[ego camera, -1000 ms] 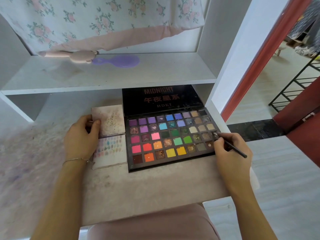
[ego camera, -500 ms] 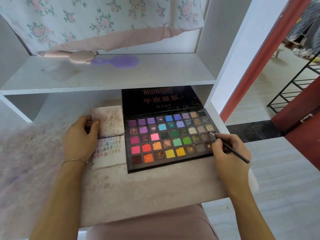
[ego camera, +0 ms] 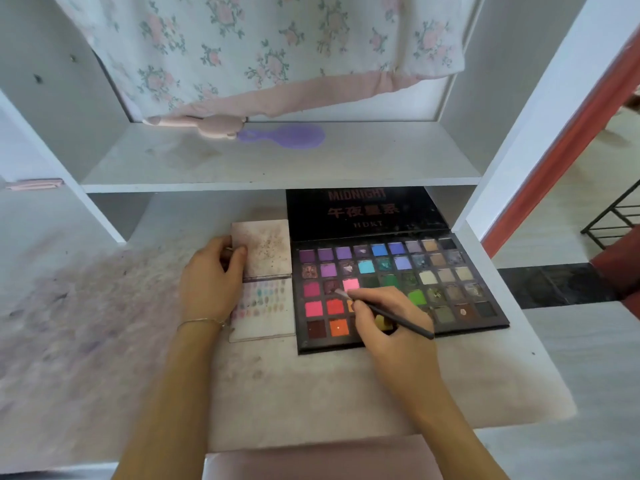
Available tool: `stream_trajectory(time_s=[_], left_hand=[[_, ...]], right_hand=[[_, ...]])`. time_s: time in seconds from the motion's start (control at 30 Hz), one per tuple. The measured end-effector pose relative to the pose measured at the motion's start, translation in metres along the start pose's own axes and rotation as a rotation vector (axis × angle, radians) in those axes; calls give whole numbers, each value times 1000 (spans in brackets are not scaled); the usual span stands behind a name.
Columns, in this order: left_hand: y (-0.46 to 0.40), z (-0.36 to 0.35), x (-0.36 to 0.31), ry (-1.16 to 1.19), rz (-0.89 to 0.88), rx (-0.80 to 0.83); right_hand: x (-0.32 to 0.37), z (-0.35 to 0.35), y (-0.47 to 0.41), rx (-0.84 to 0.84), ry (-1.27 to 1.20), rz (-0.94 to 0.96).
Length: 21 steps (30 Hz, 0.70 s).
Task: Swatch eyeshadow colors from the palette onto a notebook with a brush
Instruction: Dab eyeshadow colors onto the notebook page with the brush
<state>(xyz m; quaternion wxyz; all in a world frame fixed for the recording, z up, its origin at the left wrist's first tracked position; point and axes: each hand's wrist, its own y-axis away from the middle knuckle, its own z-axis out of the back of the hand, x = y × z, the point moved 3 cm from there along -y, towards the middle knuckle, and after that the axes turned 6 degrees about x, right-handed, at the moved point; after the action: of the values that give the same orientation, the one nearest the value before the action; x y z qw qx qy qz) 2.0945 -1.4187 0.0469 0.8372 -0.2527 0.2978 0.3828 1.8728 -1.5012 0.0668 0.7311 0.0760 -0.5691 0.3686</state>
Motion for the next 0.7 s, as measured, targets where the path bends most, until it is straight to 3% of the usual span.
stream_trajectory(time_s=[0.23, 0.7], left_hand=[[-1, 0, 3, 1, -5, -19], [-3, 0, 7, 0, -2, -14]], right_hand=[[8, -41, -11, 98, 47, -19], [8, -49, -12, 177, 177, 34]])
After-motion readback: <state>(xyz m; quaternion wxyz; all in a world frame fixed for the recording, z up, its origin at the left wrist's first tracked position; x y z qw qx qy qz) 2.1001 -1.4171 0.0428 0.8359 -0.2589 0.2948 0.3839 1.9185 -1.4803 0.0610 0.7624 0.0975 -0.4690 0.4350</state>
